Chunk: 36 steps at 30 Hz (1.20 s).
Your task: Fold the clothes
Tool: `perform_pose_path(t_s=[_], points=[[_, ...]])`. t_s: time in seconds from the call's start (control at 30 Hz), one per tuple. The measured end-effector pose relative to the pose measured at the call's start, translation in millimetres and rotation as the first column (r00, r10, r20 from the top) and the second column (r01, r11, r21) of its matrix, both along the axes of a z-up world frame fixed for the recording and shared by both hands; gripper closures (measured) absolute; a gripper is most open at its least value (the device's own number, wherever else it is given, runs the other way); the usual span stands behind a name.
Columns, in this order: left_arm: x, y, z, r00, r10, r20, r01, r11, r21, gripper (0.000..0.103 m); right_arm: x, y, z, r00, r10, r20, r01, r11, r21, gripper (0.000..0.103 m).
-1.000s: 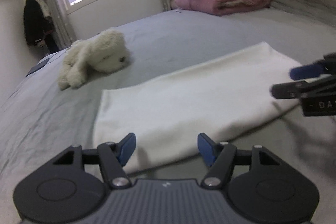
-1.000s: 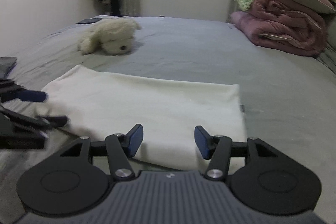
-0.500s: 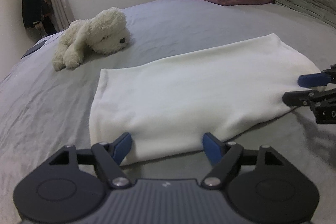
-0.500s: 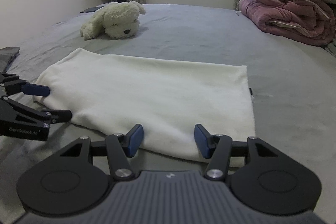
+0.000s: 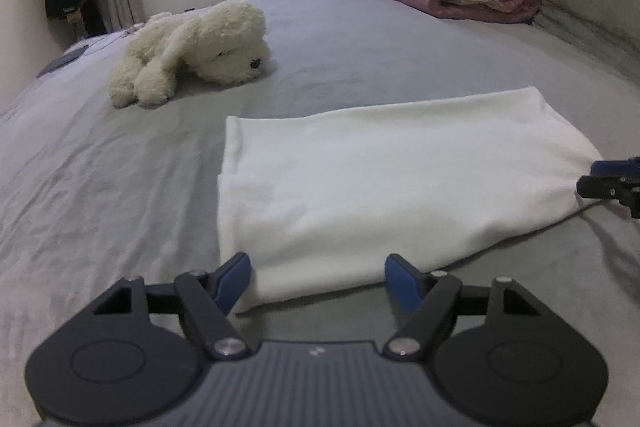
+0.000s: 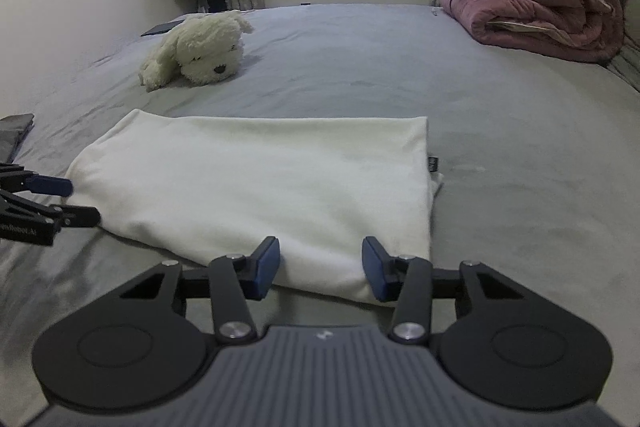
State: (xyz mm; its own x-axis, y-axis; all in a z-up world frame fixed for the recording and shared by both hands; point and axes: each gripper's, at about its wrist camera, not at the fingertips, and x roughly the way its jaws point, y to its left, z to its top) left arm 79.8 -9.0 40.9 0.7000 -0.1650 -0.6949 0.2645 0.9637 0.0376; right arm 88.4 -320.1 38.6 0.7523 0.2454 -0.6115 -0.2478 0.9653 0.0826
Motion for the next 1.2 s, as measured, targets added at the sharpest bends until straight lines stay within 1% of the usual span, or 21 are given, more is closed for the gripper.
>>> perform_pose_path(t_s=[0.03, 0.07, 0.13, 0.23, 0.33, 0.47, 0.5, 0.57, 0.63, 0.7, 0.77, 0.87, 0.93, 1.0, 1.03, 1.07, 1.2], points=[[0.3, 4.2, 1.1, 1.0, -0.005, -0.008, 0.005, 1.0, -0.023, 0.027, -0.8, -1.9, 1.5, 1.0, -0.01, -0.001, 0.01, 1.0, 0.0, 0.056], [0.8, 7.0, 2.0, 1.0, -0.005, -0.012, 0.004, 0.999, -0.037, 0.027, -1.5, -3.9, 3.1, 1.0, -0.02, -0.001, 0.02, 1.0, 0.001, 0.052], [1.8, 12.3, 3.6, 1.0, -0.005, -0.019, 0.004, 0.998, -0.063, 0.027, -1.9, -10.4, 5.2, 0.999, -0.049, -0.008, 0.049, 0.999, 0.002, 0.051], [2.7, 12.2, 5.0, 1.0, -0.007, -0.026, 0.005, 0.998, -0.065, 0.027, 1.6, -23.2, 2.8, 0.995, -0.09, -0.042, 0.09, 0.996, 0.005, 0.051], [2.0, 13.9, 8.4, 1.0, 0.002, -0.023, -0.004, 0.998, -0.062, 0.027, 9.2, -30.1, -12.1, 0.984, -0.123, -0.131, 0.127, 0.992, 0.02, 0.051], [5.7, 25.8, 10.5, 0.998, 0.065, -0.018, -0.066, 0.997, -0.04, 0.026, 8.3, -27.6, -8.6, 0.983, -0.132, -0.126, 0.135, 0.991, 0.013, 0.052], [7.3, 29.3, 10.2, 0.997, 0.08, -0.02, -0.081, 0.996, -0.036, 0.026, 7.8, -29.8, -7.3, 0.981, -0.142, -0.132, 0.147, 0.989, 0.031, 0.052], [12.1, 35.5, 4.4, 0.992, 0.118, -0.05, -0.12, 0.992, -0.03, 0.026, 8.0, -37.7, -5.5, 0.973, -0.169, -0.155, 0.184, 0.979, 0.09, 0.052], [16.6, 40.7, -2.0, 0.986, 0.141, -0.09, -0.145, 0.988, -0.046, 0.026, 8.6, -47.3, -5.4, 0.962, -0.196, -0.189, 0.227, 0.961, 0.157, 0.052], [18.2, 43.5, -3.7, 0.981, 0.161, -0.108, -0.168, 0.984, -0.055, 0.026, 8.1, -57.6, -6.0, 0.946, -0.223, -0.234, 0.277, 0.933, 0.228, 0.05], [18.0, 43.5, -1.8, 0.979, 0.181, -0.098, -0.185, 0.982, -0.034, 0.026, 5.4, -68.1, -4.8, 0.927, -0.243, -0.285, 0.328, 0.895, 0.304, 0.047], [17.6, 43.7, 0.9, 0.974, 0.208, -0.084, -0.209, 0.978, -0.004, 0.025, 1.0, -82.3, -4.2, 0.898, -0.253, -0.359, 0.395, 0.822, 0.409, 0.047], [18.5, 46.3, 2.0, 0.972, 0.219, -0.088, -0.221, 0.975, -0.01, 0.025, -0.2, -87.0, -5.9, 0.887, -0.237, -0.396, 0.416, 0.782, 0.465, 0.047], [19.1, 48.6, 2.9, 0.969, 0.231, -0.09, -0.233, 0.972, -0.018, 0.025, -0.6, -87.4, -10.4, 0.881, -0.215, -0.422, 0.425, 0.752, 0.503, 0.047], [19.2, 49.4, 3.4, 0.967, 0.237, -0.09, -0.239, 0.971, -0.019, 0.025, -0.8, -86.8, -12.9, 0.878, -0.207, -0.43, 0.428, 0.743, 0.515, 0.047], [19.2, 50.1, 3.9, 0.966, 0.242, -0.09, -0.244, 0.969, -0.02, 0.025, -1.3, -85.5, -14.4, 0.879, -0.208, -0.429, 0.428, 0.741, 0.517, 0.047], [19.1, 50.2, 4.1, 0.963, 0.253, -0.094, -0.256, 0.966, -0.026, 0.025, -0.9, -80.9, -14.8, 0.893, -0.219, -0.393, 0.411, 0.753, 0.514, 0.047]])
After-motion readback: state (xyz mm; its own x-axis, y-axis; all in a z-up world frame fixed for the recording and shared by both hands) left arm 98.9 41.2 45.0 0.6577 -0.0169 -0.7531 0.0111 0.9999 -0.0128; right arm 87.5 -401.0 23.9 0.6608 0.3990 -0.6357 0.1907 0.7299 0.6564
